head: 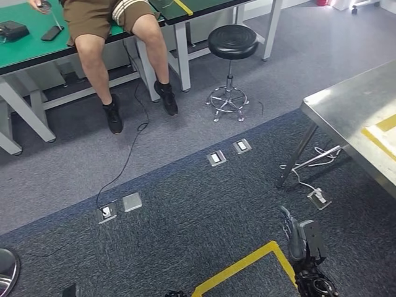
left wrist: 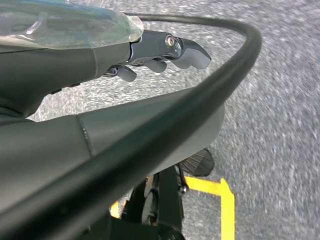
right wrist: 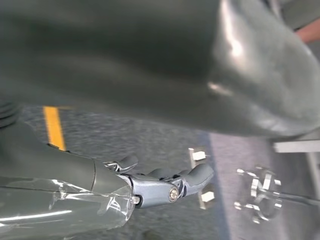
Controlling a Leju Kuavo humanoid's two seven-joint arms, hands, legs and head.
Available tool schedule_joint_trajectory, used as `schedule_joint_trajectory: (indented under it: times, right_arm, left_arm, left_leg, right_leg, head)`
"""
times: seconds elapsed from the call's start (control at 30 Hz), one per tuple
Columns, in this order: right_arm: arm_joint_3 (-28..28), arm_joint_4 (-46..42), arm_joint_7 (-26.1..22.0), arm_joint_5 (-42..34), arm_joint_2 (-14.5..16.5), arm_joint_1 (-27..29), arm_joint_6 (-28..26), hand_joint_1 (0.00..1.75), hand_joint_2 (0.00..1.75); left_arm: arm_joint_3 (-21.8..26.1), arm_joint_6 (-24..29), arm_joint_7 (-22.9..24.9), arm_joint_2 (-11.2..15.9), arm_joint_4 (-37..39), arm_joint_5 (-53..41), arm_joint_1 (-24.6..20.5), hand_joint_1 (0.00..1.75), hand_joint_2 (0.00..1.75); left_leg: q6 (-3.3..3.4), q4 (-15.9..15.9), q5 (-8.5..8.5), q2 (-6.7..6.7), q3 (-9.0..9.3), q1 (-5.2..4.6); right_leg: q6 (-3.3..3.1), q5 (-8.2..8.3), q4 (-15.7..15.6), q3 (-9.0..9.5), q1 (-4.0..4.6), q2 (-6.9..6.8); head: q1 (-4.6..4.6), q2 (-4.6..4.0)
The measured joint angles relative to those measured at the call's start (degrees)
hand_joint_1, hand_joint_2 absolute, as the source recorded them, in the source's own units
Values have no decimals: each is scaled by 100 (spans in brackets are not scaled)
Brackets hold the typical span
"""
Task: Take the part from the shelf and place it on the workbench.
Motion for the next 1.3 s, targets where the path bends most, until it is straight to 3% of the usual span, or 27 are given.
schedule_joint_trajectory:
  times: [0.03,0.1,0.17,0.2,0.27,0.33,0.4,0.47,0.5,0.53,0.57,0.63,0.7,0.77,0.8,0.87,0.93,1.0,1.03,1.07,1.17,1.2,1.27,1.3]
  right_arm:
    - [-17,145,-3,-20,0,-12,9,0,0]
    - [-42,408,-2,-70,0,-46,37,0,0]
    - [-64,689,-1,-121,0,-101,58,0,0]
    - [-73,852,3,-152,1,-135,67,0,0]
    - [-91,1179,14,-222,2,-204,85,0,0]
    - [-104,1490,45,-283,2,-244,103,0,0]
    - [-116,1821,116,-321,2,-244,105,0,0]
    - [-120,2124,209,-348,2,-209,92,0,0]
    - [-122,2257,248,-359,2,-191,84,0,0]
    - [-123,2371,278,-368,2,-179,76,0,0]
    - [-126,2471,296,-373,2,-175,70,0,0]
    - [-129,2642,307,-374,2,-176,65,0,0]
    - [-131,2797,310,-374,8,-178,66,0,0]
    - [-131,2896,312,-374,28,-187,68,0,0]
    - [-131,2926,316,-375,41,-199,69,0,0]
    - [-134,2997,367,-384,61,-220,61,0,0]
    - [-137,3095,489,-389,67,-207,23,0,0]
    - [-136,3186,629,-382,70,-179,-37,0,0]
    - [-136,3224,685,-382,73,-172,-62,0,0]
    - [-135,3259,732,-392,76,-168,-80,0,0]
    - [-137,3350,819,-473,85,-149,-112,0,0]
    - [-137,3379,837,-502,86,-139,-121,0,0]
    - [-137,3427,856,-539,93,-128,-131,0,0]
    - [-137,3444,861,-554,99,-124,-133,0,0]
  left_arm:
    - [1,0,0,1,0,2,5,0,0]
    - [4,1,0,9,0,5,3,0,0]
    - [15,2,-2,14,0,10,-13,0,0]
    - [24,4,-3,13,0,13,-18,0,0]
    - [40,10,-5,12,0,15,-7,0,0]
    - [47,25,-10,12,1,19,6,0,0]
    - [54,38,-19,10,1,23,0,0,0]
    - [63,39,-27,9,1,30,-8,0,0]
    - [68,39,-31,8,1,33,-5,0,0]
    - [73,39,-34,8,1,37,0,0,0]
    - [78,39,-37,5,0,39,4,0,0]
    - [83,39,-39,-3,0,40,-1,0,0]
    - [95,39,-40,-13,1,40,-13,0,0]
    - [112,40,-41,-15,2,40,6,0,0]
    - [119,40,-42,-16,3,42,23,0,0]
    - [129,40,-42,-19,4,48,22,0,0]
    - [134,39,-42,-29,4,55,-3,0,0]
    - [137,38,-42,-39,4,55,-4,0,0]
    - [137,36,-42,-43,4,53,1,0,0]
    - [137,34,-42,-45,4,48,6,0,0]
    - [138,30,-42,-42,4,13,-8,0,0]
    - [138,25,-42,-42,4,3,-16,0,0]
    - [139,11,-40,-37,4,-5,-9,0,0]
    - [139,4,-40,-36,4,-7,1,0,0]
  left_leg:
    - [-3,-195,129,31,119,8]
    - [28,-1046,466,199,593,1]
    - [104,-1644,625,332,906,-44]
    - [140,-1731,620,338,941,-67]
    - [204,-1740,634,221,939,-73]
    - [261,-1770,652,129,955,-55]
    - [306,-1781,659,30,964,-52]
    - [328,-1778,660,-102,964,-64]
    - [330,-1776,660,-175,968,-69]
    - [330,-1772,660,-248,976,-69]
    - [327,-1766,658,-321,985,-68]
    - [308,-1739,652,-454,982,-74]
    - [257,-1716,667,-580,936,-78]
    - [184,-1706,699,-701,893,-73]
    - [155,-1653,673,-664,858,-75]
    - [104,-1248,430,-407,664,-80]
    - [67,-475,27,-120,294,-68]
    - [45,29,-139,-22,58,-50]
    - [40,-31,-64,3,100,-41]
    - [42,-324,100,45,267,-33]
    - [98,-1492,510,344,917,-59]
    - [128,-1655,533,390,1000,-77]
    - [192,-1698,526,290,1004,-99]
    - [222,-1716,533,241,1014,-95]
  right_leg:
    - [6,-5,1,2,0,-67]
    - [36,-27,3,20,4,-190]
    - [92,-63,10,33,23,-294]
    - [123,-80,11,38,32,-345]
    - [183,-118,17,60,25,-406]
    - [236,-293,230,-10,0,-215]
    - [266,-683,945,-326,-17,77]
    - [276,-969,1725,-699,-19,177]
    - [275,-945,1851,-777,-19,192]
    - [270,-799,1722,-741,-21,205]
    - [262,-563,1374,-604,-26,248]
    - [239,-175,538,-262,-54,499]
    - [210,-91,156,-107,-64,669]
    - [154,-85,112,-64,-60,573]
    - [119,-62,91,-43,-64,507]
    - [57,-16,50,-22,-72,361]
    - [33,-11,49,-31,-36,191]
    - [27,-17,53,-46,-19,18]
    - [29,-21,54,-49,-18,-57]
    - [35,-27,55,-46,-18,-123]
    - [95,-70,62,-18,10,-289]
    - [124,-88,64,-4,23,-338]
    - [181,-116,57,32,25,-433]
    - [211,-149,79,39,12,-415]
  head:
    - [-22,0]
    - [-77,0]
    - [-111,0]
    - [-108,0]
    - [-86,0]
    - [-57,0]
    - [5,0]
    - [66,0]
    - [86,0]
    - [103,0]
    - [120,0]
    - [163,0]
    - [179,0]
    - [163,0]
    - [151,0]
    - [65,0]
    - [-15,0]
    - [-49,0]
    - [-66,0]
    - [-86,0]
    - [-144,0]
    - [-143,0]
    - [-115,0]
    - [-108,0]
